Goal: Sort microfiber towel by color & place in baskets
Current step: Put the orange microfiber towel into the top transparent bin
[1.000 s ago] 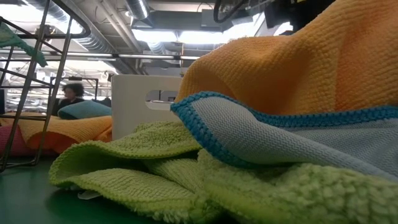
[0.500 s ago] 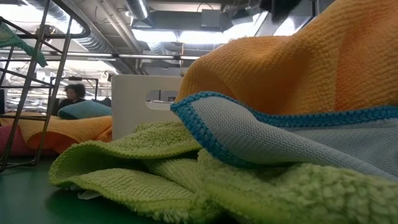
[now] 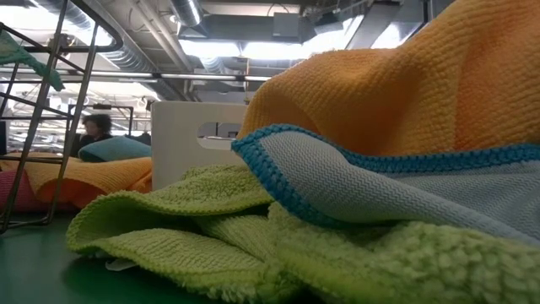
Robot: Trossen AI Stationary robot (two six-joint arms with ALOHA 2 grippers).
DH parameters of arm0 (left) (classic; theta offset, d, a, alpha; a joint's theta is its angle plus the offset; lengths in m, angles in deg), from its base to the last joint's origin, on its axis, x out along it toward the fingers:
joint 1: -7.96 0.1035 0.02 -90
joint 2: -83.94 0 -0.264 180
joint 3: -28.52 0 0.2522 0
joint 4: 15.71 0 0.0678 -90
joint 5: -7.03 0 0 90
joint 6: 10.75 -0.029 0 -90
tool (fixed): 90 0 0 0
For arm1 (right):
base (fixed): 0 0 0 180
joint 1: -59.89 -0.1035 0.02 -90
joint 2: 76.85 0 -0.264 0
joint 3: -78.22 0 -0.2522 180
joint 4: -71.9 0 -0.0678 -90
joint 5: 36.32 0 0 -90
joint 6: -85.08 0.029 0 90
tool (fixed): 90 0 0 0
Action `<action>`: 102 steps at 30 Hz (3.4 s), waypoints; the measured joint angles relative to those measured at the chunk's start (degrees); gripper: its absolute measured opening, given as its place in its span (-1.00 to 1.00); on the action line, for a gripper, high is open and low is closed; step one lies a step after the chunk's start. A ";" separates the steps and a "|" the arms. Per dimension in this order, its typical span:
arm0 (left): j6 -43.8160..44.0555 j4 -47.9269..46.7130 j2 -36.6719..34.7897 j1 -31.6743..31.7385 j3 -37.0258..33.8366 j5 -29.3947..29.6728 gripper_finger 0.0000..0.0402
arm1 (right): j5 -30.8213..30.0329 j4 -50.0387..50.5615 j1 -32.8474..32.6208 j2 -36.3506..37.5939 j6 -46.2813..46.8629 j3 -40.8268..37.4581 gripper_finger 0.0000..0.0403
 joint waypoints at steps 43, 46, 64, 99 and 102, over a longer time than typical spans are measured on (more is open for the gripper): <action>0.02 0.03 0.00 0.00 -0.02 0.00 -0.35 | -14.60 2.24 -10.65 -16.54 12.37 -0.07 -0.93; 0.04 0.02 0.00 0.00 -0.02 0.00 -0.35 | -13.42 2.24 -10.65 -16.54 11.19 -0.07 -0.92; 0.02 0.01 0.00 0.00 -0.02 0.27 -0.35 | -11.94 1.62 -5.21 -3.29 3.53 -0.09 -0.98; -28.37 -6.16 0.00 26.93 -0.07 -4.66 -0.35 | 7.49 -30.01 55.31 2.00 -34.06 0.02 -1.00; -28.15 -5.88 0.00 28.99 -0.07 -4.82 -0.35 | 11.46 -30.17 57.87 -1.08 -34.09 -0.05 -1.00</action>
